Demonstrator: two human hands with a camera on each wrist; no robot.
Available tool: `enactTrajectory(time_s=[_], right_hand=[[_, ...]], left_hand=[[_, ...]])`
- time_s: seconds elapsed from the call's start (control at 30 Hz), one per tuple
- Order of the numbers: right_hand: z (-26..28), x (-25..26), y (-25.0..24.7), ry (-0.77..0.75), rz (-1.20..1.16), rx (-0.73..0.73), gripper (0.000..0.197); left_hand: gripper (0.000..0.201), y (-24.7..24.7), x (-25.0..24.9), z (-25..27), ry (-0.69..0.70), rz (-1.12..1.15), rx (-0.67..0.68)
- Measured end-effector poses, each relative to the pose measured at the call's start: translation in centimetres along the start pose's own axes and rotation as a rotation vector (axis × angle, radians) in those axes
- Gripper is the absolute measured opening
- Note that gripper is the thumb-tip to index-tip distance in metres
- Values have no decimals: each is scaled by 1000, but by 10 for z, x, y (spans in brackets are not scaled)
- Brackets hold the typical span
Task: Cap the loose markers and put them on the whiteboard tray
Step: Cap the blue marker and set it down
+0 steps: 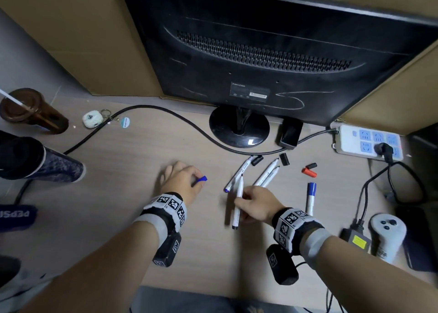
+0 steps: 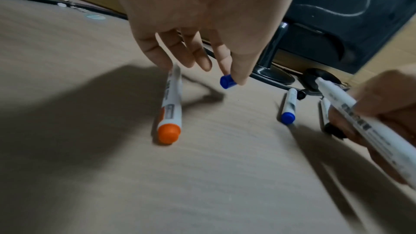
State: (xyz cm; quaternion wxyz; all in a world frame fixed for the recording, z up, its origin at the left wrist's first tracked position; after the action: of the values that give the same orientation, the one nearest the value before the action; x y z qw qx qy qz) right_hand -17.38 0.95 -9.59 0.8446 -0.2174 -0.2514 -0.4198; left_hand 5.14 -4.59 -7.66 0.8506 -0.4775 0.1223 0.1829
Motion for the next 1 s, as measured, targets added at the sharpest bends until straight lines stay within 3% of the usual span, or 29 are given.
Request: enactTrajectory(time_s=[0.1,0.3,0.37,0.63,0.7,1.0], right_hand=[[6,-8,-16,22,-20,-69,18],[17,-23,-31,83,-52,-131,11],[20,-23,-33,78,-24,-139,6],[0,-9,-12,88,310,-77,48],[-4,-4,-9,104,358,-86,49],[-17,51,-32,72,472,-431,46]], left_hand=[[19,4,-19,-6,47,-49,27],[11,11,-37,-15,68,56,53],[17,14,-41,-17,109,103,85],[23,13,-28,-16,78,113,95],[20,12,-21,-17,63,111,86],[17,1,-6,-26,114,223,84]])
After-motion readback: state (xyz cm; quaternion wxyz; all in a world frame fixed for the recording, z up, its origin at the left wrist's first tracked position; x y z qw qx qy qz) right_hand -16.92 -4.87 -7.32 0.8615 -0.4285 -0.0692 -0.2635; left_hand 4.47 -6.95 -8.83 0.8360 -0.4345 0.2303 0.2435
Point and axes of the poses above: each hand's wrist, its own z-axis away from the middle knuckle, its own y-axis out of the palm, x = y × z, the point moved 7 cm from there along -z, towards the middle knuckle, and after that the axes turned 9 degrees about x, right-handed, at the moved point
